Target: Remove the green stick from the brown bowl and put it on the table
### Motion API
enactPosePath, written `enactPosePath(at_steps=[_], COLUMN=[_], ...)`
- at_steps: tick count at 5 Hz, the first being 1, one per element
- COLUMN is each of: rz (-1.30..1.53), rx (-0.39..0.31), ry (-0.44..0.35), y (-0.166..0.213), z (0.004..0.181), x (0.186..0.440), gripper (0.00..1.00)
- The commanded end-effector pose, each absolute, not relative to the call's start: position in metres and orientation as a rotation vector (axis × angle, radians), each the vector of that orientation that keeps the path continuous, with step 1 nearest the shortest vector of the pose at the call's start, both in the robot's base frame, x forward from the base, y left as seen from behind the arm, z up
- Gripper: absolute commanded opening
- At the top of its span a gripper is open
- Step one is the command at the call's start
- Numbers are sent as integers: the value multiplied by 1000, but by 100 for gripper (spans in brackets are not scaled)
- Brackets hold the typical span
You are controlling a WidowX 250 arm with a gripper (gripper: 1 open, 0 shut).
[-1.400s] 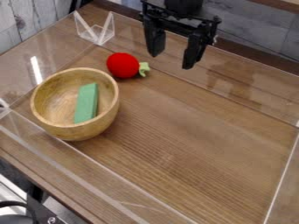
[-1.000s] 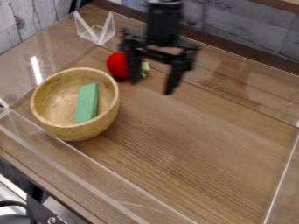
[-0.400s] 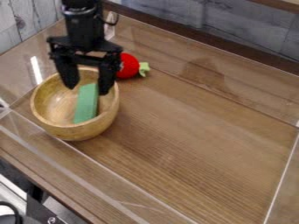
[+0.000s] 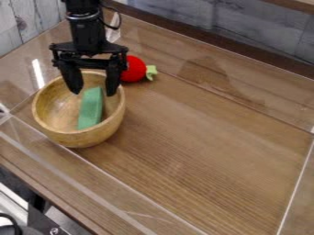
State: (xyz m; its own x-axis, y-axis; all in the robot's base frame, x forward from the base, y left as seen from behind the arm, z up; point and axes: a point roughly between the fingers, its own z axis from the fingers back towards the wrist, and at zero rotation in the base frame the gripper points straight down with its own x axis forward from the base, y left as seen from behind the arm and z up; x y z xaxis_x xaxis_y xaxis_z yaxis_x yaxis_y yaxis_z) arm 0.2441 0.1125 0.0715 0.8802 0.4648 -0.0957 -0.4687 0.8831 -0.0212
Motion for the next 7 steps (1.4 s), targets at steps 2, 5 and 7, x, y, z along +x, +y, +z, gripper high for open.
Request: enactPosePath(at_steps=[2,5,7], rz=[558,608,584], rx=[-36,-43,-49], ry=[39,34,23], y=[131,122,137], z=[71,46,62], x=[259,269,273], gripper=[100,100,100])
